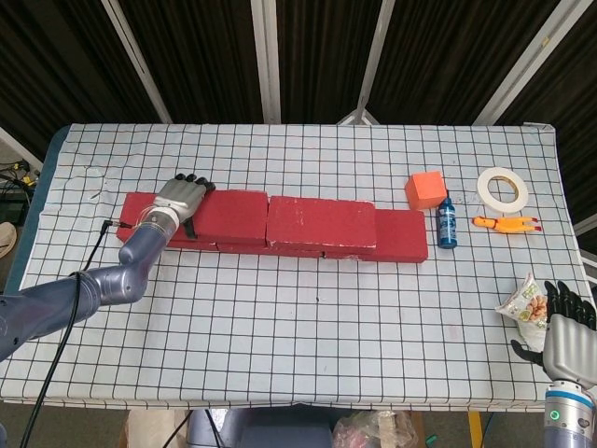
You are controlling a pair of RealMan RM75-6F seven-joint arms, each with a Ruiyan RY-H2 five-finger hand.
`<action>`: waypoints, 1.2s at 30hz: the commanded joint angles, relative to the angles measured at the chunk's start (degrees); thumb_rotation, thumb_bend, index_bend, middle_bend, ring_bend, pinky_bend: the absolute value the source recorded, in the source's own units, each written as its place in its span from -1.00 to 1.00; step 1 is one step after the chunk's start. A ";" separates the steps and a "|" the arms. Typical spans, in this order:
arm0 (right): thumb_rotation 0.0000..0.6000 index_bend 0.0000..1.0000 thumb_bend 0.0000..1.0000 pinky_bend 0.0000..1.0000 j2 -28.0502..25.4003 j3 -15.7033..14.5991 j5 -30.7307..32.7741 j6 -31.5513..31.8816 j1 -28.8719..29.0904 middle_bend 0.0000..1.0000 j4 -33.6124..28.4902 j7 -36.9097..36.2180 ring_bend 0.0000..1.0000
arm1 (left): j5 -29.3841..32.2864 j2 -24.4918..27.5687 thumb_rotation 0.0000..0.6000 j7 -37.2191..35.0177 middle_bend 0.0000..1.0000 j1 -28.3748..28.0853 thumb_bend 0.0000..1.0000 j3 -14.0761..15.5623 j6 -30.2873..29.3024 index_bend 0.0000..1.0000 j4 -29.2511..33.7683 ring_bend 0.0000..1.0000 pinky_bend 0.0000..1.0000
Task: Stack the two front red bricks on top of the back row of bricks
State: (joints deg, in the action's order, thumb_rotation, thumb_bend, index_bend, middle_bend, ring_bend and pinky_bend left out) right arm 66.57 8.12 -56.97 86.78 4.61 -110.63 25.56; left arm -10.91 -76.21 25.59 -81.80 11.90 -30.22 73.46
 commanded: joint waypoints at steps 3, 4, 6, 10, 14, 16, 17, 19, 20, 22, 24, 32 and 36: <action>1.00 -0.94 -0.63 -1.00 0.09 0.00 0.07 0.00 0.05 -1.00 0.06 0.14 -1.00 | 0.13 0.02 1.00 0.21 -0.96 -0.05 -1.00 0.13 -0.16 -0.76 0.01 -1.00 -0.90; 1.00 -0.94 -0.63 -1.00 0.11 0.01 0.10 0.02 0.06 -1.00 0.05 0.16 -1.00 | 0.12 0.01 1.00 0.26 -0.96 -0.04 -1.00 0.13 -0.24 -0.76 0.02 -1.00 -0.90; 1.00 -0.94 -0.63 -1.00 0.12 0.03 0.18 0.02 0.08 -1.00 0.02 0.23 -1.00 | 0.17 0.04 1.00 0.22 -0.97 -0.01 -1.00 0.05 -0.17 -0.76 0.13 -1.00 -0.90; 1.00 -0.94 -0.63 -1.00 0.17 0.05 0.26 0.11 0.09 -1.00 -0.01 0.32 -1.00 | 0.14 0.12 1.00 0.34 -0.97 -0.12 -1.00 -0.03 -0.25 -0.77 0.38 -1.00 -0.90; 1.00 -0.94 -0.63 -1.00 0.21 0.05 0.27 0.16 0.09 -1.00 0.00 0.37 -1.00 | -0.07 0.28 1.00 0.21 -0.97 -0.02 -1.00 -0.27 -0.40 -0.78 0.73 -1.00 -0.90; 1.00 -0.94 -0.63 -1.00 0.20 0.06 0.26 0.19 0.09 -1.00 -0.02 0.35 -1.00 | 0.04 0.38 1.00 0.32 -0.97 -0.07 -1.00 -0.19 -0.37 -0.78 0.93 -1.00 -0.90; 1.00 -0.94 -0.63 -1.00 0.21 0.08 0.24 0.23 0.08 -1.00 0.00 0.31 -1.00 | 0.08 0.45 1.00 0.34 -0.97 -0.08 -1.00 -0.16 -0.35 -0.78 1.05 -1.00 -0.90; 1.00 -0.94 -0.63 -1.00 0.25 0.10 0.24 0.31 0.07 -1.00 -0.01 0.34 -1.00 | 0.17 0.62 1.00 0.32 -0.97 -0.11 -1.00 -0.15 -0.29 -0.78 1.30 -1.00 -0.90; 1.00 -0.94 -0.63 -1.00 0.24 0.11 0.26 0.33 0.07 -1.00 -0.05 0.36 -1.00 | 0.18 0.72 1.00 0.34 -0.97 -0.13 -1.00 -0.13 -0.34 -0.78 1.42 -1.00 -0.90; 1.00 -0.94 -0.63 -1.00 0.32 0.09 0.27 0.33 0.08 -1.00 -0.05 0.41 -1.00 | 0.20 0.90 1.00 0.42 -0.97 -0.18 -1.00 -0.07 -0.51 -0.78 1.68 -1.00 -0.90; 1.00 -0.94 -0.63 -1.00 0.32 0.08 0.24 0.41 0.06 -1.00 -0.09 0.43 -1.00 | 0.28 1.17 1.00 0.49 -0.97 -0.24 -1.00 -0.01 -0.57 -0.78 1.99 -1.00 -0.90; 1.00 -0.94 -0.63 -1.00 0.51 0.22 0.25 0.76 -0.03 -1.00 -0.03 0.30 -1.00 | -1.97 3.53 1.00 -1.30 -0.97 0.51 -1.00 -1.76 -0.90 -0.79 4.14 -1.00 -0.90; 1.00 -0.94 -0.63 -1.00 0.39 0.09 0.02 0.40 -0.01 -1.00 -0.04 -0.03 -1.00 | -6.24 8.28 1.00 -4.20 -0.97 2.60 -1.00 -4.17 -3.38 -0.82 9.23 -1.00 -0.90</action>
State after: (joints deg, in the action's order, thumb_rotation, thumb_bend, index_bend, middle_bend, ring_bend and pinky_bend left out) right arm 66.98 8.23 -56.93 87.21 4.59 -110.66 25.56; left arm -14.88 -70.37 22.99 -80.47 9.09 -32.14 80.05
